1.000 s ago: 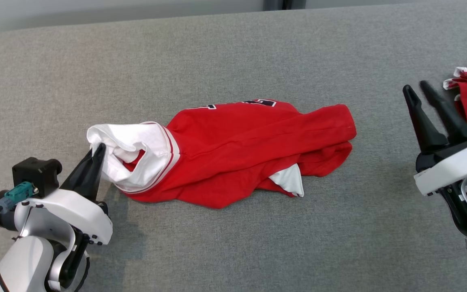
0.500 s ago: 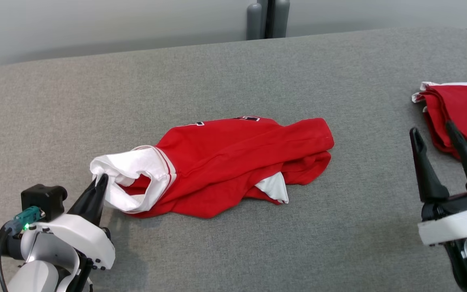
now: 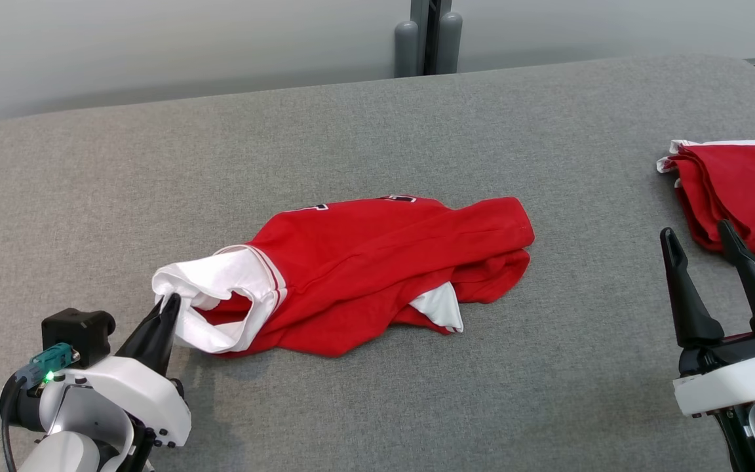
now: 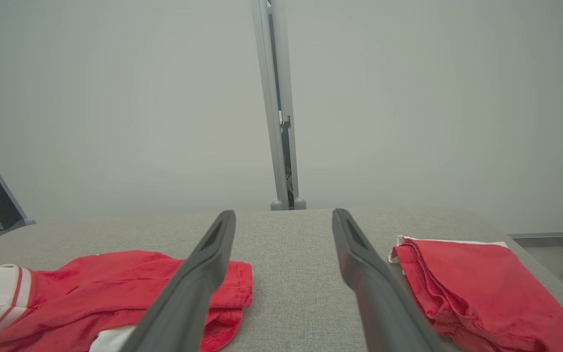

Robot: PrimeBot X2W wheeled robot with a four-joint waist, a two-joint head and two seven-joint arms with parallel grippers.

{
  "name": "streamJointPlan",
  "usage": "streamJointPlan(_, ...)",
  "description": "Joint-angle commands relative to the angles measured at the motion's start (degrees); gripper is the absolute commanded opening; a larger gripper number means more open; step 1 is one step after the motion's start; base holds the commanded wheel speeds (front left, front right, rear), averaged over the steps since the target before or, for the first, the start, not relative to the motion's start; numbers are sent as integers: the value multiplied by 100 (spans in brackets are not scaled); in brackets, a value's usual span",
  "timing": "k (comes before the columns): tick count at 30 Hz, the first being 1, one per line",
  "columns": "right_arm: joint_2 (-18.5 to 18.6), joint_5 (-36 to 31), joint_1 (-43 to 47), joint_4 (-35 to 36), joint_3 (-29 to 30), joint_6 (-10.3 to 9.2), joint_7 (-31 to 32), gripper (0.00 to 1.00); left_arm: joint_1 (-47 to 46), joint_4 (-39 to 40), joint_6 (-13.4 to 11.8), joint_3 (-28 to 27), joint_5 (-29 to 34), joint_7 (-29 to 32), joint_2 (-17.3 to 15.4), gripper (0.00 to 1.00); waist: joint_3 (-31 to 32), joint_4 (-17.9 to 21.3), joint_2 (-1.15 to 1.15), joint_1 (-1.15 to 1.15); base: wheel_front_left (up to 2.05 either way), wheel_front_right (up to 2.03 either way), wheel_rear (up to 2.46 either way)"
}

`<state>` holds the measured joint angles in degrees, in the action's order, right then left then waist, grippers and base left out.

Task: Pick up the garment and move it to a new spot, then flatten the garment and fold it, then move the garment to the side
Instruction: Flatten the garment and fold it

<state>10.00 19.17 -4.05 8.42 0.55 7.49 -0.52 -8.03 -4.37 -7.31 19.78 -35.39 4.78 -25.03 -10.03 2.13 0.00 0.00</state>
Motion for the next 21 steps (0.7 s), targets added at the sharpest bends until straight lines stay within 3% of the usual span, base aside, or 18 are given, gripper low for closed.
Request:
streamJointPlan(1, 4, 44, 41, 18, 8, 0, 16, 100, 31, 18, -36, 0, -11, -1, -29, 0, -5, -5, 0, 0, 0, 0, 0)
streamJointPlan(12, 197, 316, -356, -197, -21, 0, 170, 100, -107, 147, -64, 25, 12, 1, -53, 0, -172, -66, 0, 0, 0, 0, 0)
streamJointPlan(21, 873, 983, -1319, -1499, -767, 0, 497, 100, -522, 151, 72, 140, 101, -25, 16, 0, -673, -333, 0, 0, 0, 0, 0)
